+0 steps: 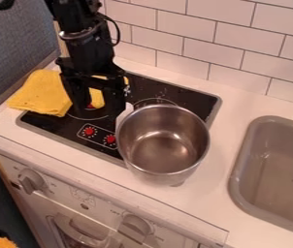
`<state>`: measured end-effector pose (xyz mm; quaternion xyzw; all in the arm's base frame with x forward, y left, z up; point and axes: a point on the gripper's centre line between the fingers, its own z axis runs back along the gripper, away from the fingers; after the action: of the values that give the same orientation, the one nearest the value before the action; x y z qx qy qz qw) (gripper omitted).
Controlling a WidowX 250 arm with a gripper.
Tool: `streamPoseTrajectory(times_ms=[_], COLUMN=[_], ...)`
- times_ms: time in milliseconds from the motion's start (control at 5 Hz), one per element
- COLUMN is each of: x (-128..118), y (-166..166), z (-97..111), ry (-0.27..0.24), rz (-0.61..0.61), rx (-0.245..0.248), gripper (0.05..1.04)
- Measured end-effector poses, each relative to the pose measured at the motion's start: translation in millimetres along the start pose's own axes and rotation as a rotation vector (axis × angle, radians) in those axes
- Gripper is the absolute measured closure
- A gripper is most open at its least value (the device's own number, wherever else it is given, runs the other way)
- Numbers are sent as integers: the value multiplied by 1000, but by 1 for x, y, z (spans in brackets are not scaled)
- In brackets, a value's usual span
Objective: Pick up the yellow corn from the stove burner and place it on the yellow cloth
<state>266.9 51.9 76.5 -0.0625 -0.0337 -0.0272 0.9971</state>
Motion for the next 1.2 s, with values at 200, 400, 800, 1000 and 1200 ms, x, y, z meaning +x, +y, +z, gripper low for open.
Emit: streamPoseTrajectory(times_ms=[200,400,800,1000,1200], x=[-1,15,45,58,73], y=[1,26,70,80,78], z=[-6,-5,-14,-32,-42], ry=[21,-27,-97,-99,-156], rz=[10,75,203,217,233], rx=[-5,36,57,91,142], gripper=[83,83,83,83,83])
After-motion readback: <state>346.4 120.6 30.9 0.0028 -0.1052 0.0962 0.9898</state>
